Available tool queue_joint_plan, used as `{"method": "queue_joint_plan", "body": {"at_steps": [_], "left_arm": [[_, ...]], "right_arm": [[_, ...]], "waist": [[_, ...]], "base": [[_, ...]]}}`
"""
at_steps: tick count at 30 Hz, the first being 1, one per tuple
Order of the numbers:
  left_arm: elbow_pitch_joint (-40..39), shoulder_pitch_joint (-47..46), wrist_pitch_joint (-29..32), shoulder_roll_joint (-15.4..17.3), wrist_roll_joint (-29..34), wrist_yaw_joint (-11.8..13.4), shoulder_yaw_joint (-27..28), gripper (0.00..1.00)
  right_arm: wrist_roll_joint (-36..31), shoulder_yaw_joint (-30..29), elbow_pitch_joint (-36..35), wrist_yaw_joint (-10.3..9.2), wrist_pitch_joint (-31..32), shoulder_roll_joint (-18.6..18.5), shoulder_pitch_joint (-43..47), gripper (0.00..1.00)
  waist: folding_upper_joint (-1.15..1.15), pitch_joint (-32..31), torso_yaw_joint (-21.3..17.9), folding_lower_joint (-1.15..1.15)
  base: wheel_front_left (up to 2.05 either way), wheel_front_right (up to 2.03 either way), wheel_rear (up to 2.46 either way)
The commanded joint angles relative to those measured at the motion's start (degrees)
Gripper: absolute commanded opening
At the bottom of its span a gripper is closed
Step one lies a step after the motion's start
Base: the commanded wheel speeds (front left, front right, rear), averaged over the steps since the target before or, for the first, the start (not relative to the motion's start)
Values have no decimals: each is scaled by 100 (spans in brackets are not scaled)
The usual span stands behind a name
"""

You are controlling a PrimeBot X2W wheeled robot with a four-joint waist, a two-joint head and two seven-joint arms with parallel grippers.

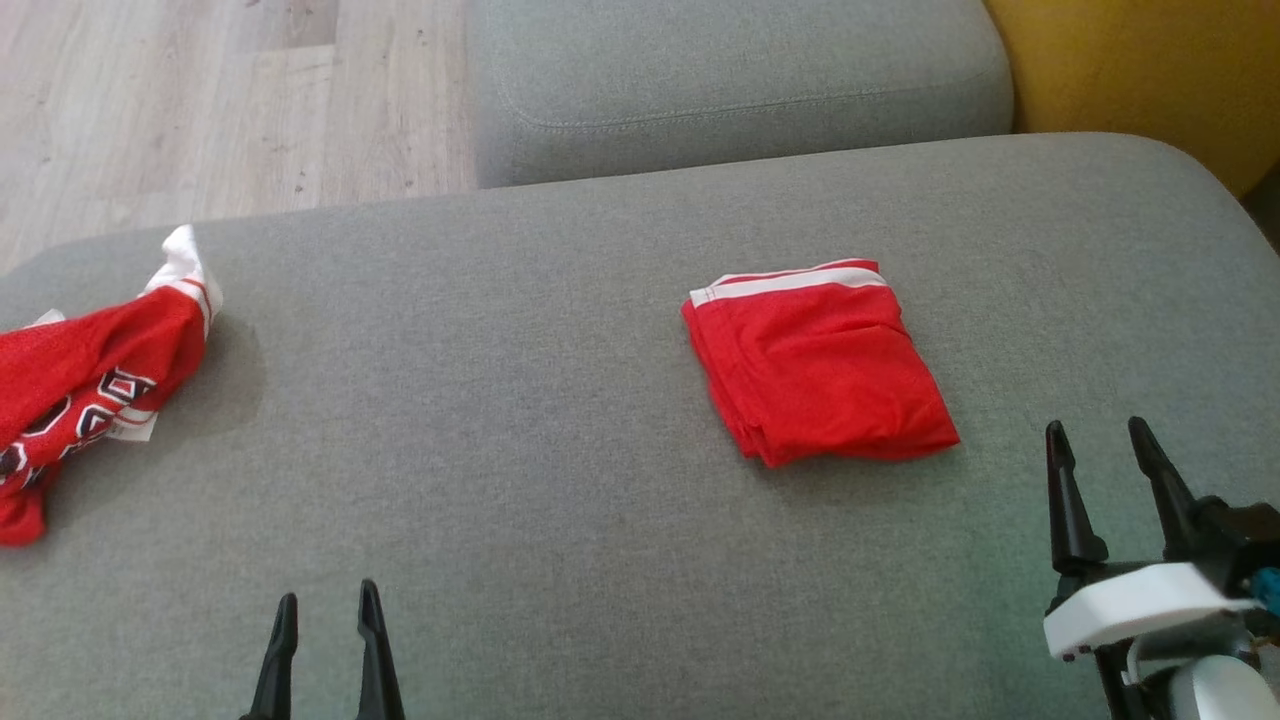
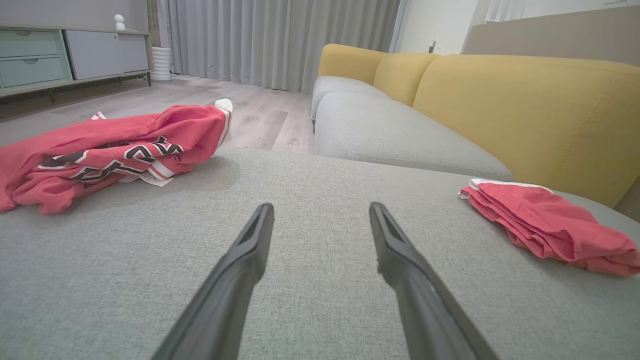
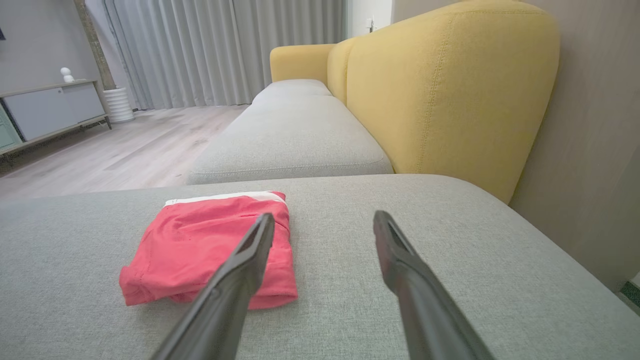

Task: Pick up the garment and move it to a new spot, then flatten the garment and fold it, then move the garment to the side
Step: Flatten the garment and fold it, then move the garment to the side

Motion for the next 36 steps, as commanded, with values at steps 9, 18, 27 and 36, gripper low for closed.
{"method": "queue_joint_plan", "body": {"at_steps": [9, 18, 27, 36], "left_arm": [[-229, 6, -55, -29, 129, -9, 199, 100], [-224, 28, -55, -29, 159, -33, 321, 100], [-76, -41, -55, -29, 175, -74, 408, 100], [-7, -64, -55, -29, 171, -80, 520, 100]], "right_arm": [[-168, 108, 61, 39, -358, 44, -79, 100], [-331, 243, 401, 39, -732, 162, 109, 100], [-506, 225, 407, 39, -916, 243, 318, 100], [-530, 431, 253, 39, -925, 281, 416, 100]], "waist": [[0, -70, 83, 0], [0, -140, 154, 0], [0, -176, 200, 0], [0, -157, 98, 0]], "base": [[0, 0, 0], [0, 0, 0], [0, 0, 0], [0, 0, 0]]}}
